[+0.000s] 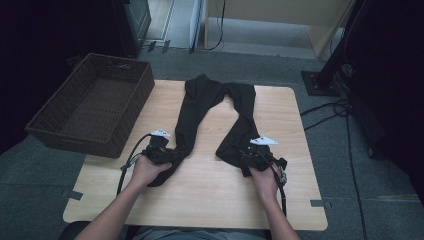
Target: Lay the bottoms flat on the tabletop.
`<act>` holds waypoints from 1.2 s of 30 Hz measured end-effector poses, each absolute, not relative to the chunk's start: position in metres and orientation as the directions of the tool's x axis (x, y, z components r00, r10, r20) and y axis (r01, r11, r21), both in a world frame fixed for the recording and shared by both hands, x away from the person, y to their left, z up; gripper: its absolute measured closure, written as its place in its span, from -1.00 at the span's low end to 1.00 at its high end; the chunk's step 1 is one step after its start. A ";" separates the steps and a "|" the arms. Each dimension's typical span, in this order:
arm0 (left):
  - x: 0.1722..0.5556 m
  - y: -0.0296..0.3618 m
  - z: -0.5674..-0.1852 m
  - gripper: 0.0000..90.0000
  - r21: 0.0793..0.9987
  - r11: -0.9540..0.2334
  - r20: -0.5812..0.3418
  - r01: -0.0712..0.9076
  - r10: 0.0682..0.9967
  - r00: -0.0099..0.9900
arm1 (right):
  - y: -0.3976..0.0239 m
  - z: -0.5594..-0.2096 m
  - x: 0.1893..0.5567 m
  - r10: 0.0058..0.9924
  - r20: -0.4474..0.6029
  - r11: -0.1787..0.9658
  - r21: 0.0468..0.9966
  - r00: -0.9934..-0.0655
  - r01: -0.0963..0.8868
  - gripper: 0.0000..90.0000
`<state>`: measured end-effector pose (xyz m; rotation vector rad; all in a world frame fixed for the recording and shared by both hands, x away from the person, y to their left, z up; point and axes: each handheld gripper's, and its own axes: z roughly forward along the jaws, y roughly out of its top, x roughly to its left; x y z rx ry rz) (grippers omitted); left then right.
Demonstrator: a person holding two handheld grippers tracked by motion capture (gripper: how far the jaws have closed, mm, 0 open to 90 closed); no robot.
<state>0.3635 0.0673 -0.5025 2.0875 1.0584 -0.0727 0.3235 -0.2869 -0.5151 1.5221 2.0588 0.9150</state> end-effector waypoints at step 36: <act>0.361 0.073 -0.497 0.87 0.630 -0.318 -0.413 0.709 0.635 0.652 | -0.297 -0.515 0.420 0.983 0.081 0.044 0.769 -0.166 0.638 0.31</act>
